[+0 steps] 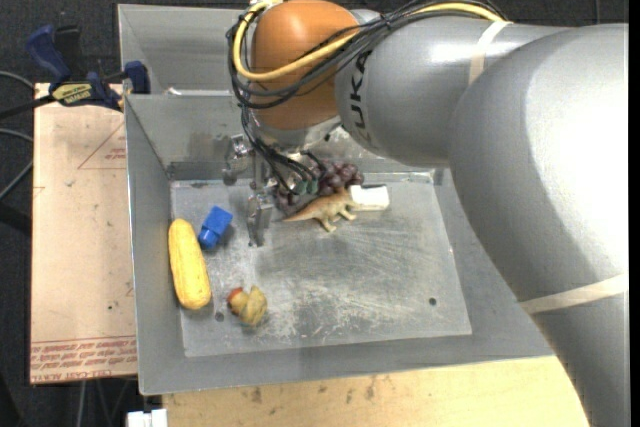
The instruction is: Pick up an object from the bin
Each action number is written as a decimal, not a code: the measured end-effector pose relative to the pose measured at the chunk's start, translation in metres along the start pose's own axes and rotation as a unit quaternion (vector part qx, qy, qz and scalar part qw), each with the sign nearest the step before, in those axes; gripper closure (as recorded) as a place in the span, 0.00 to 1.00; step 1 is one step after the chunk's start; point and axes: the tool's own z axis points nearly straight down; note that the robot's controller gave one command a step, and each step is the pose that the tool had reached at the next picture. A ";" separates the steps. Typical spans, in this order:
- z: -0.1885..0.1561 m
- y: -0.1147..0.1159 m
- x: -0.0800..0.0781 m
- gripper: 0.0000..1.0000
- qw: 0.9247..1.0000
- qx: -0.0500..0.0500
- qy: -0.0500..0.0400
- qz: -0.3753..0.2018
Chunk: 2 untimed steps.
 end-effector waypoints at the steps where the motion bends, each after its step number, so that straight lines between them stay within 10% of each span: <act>1: 0.000 0.000 0.000 0.00 1.000 0.000 0.000 0.000; 2: 0.032 0.027 -0.007 0.00 1.000 0.001 -0.002 -0.006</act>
Offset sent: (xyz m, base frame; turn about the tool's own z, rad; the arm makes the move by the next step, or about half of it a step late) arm -0.0031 0.0385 -0.0476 -0.0184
